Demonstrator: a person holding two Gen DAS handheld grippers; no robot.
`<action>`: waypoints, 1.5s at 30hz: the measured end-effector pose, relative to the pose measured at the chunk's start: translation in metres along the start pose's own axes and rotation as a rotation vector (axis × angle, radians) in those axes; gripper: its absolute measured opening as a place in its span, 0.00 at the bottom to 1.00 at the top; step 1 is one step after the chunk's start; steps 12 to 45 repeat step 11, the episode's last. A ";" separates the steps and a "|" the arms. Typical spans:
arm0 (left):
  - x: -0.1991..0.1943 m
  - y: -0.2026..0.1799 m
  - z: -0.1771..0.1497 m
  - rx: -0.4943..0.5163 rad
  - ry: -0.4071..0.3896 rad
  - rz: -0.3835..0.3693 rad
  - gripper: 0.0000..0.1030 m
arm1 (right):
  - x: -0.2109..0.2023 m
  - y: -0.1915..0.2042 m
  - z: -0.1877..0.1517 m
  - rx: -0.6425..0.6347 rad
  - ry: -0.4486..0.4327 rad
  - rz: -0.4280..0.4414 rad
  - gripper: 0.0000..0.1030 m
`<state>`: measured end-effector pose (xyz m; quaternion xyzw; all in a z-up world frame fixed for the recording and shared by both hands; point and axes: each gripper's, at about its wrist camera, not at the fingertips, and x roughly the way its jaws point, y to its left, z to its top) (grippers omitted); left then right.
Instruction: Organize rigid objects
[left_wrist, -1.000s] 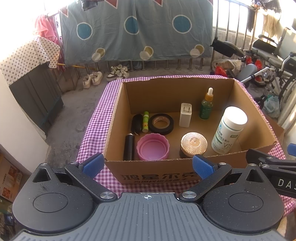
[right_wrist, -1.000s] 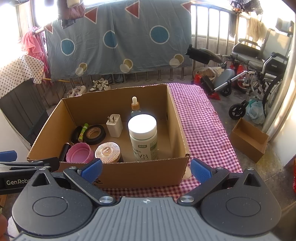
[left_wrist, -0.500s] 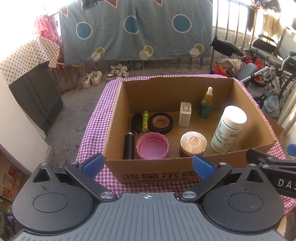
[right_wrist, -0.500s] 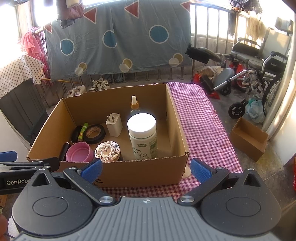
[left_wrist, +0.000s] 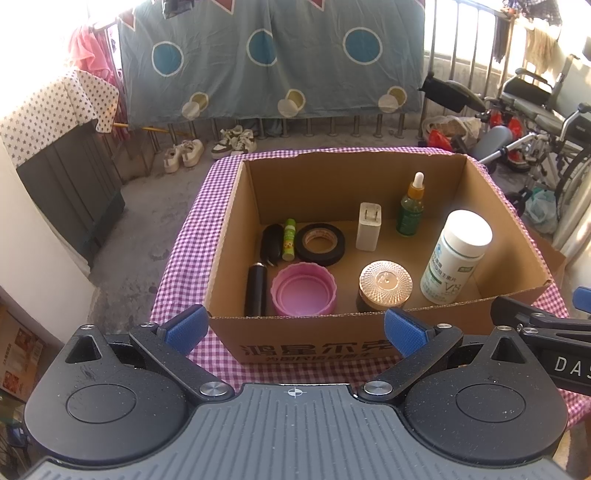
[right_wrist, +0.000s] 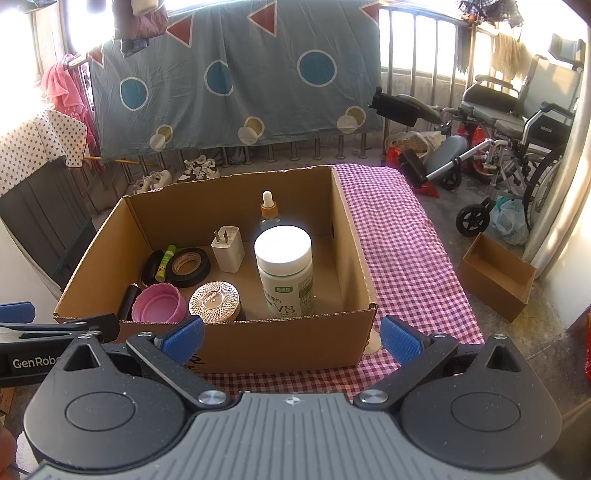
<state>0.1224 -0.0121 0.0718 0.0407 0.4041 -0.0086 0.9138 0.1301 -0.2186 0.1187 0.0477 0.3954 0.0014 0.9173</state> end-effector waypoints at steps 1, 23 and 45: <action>0.000 0.000 -0.001 0.000 0.000 0.000 0.99 | 0.000 0.000 0.000 0.000 0.001 0.000 1.00; 0.000 0.001 -0.001 0.001 0.002 -0.003 0.99 | 0.000 0.001 -0.001 0.001 0.001 -0.001 1.00; 0.000 0.001 -0.001 0.001 0.002 -0.003 0.99 | 0.000 0.001 -0.001 0.001 0.001 -0.001 1.00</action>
